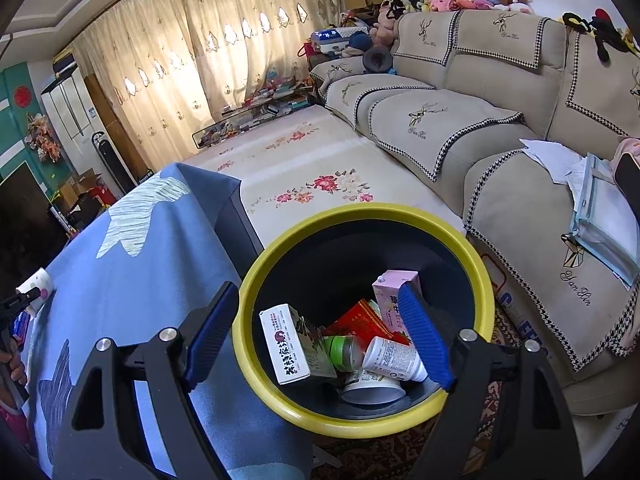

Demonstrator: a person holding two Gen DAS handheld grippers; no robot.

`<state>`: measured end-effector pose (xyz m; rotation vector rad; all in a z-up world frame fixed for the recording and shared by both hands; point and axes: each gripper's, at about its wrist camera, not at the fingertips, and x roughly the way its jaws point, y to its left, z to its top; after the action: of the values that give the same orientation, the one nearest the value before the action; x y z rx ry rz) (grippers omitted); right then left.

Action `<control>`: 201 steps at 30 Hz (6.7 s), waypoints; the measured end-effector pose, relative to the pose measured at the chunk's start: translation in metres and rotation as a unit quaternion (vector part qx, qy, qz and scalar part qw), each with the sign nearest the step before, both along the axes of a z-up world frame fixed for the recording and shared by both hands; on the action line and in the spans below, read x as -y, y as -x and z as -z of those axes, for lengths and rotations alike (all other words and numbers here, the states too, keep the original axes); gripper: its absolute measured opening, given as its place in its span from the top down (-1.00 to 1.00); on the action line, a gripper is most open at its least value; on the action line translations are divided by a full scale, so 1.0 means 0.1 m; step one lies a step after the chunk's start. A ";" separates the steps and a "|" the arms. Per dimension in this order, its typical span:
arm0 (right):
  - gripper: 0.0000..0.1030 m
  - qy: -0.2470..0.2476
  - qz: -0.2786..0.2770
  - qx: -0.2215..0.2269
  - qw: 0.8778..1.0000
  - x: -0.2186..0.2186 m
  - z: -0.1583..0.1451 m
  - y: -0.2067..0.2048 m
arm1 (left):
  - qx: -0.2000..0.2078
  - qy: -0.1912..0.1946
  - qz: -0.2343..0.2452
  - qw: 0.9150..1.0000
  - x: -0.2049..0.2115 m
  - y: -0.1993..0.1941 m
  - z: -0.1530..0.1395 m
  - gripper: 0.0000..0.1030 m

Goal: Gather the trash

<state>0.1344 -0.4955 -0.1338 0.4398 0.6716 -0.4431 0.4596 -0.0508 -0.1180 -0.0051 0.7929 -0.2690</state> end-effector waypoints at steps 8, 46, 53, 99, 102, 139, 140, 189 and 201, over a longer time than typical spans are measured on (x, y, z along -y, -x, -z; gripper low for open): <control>-0.50 -0.003 0.003 0.020 1.000 0.06 -0.11 0.16 | 0.040 -0.021 0.035 0.998 0.37 0.47 -0.34 0.93; -0.53 -0.022 0.054 0.031 0.998 1.02 -0.01 1.23 | -0.090 -0.081 0.386 0.914 4.82 2.23 0.34 0.75; -0.54 -0.016 0.044 0.028 0.999 0.96 -0.07 1.23 | -0.064 -0.078 0.362 0.927 4.55 2.17 0.14 -0.40; -0.87 0.125 -0.181 0.114 0.969 -1.54 -1.18 1.81 | 0.170 -0.006 -0.083 0.982 -0.43 4.59 -1.39 -0.90; -0.87 0.125 -0.180 0.105 0.970 -1.54 -1.15 1.77 | 0.157 -0.006 -0.076 0.985 -0.37 4.54 -1.34 -0.90; -0.87 0.118 -0.182 0.100 0.971 -1.59 -1.11 1.68 | 0.147 -0.006 -0.068 0.987 -0.27 4.47 -1.25 -0.90; -0.87 0.118 -0.182 0.100 0.971 -1.59 -1.11 1.68 | 0.147 -0.006 -0.068 0.987 -0.27 4.47 -1.25 -0.90; -0.87 0.102 -0.189 0.094 0.972 -1.62 -1.04 1.63 | 0.139 0.000 -0.064 0.988 -0.27 4.41 -1.14 -0.90; -0.87 0.099 -0.188 0.092 0.973 -1.62 -1.02 1.61 | 0.139 -0.003 -0.063 0.988 -0.24 4.41 -1.13 -0.90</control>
<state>-0.0270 -0.3332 -0.0320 0.1549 0.5093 -0.1047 0.0184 -0.0270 -0.0054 -0.0118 0.5143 -0.1431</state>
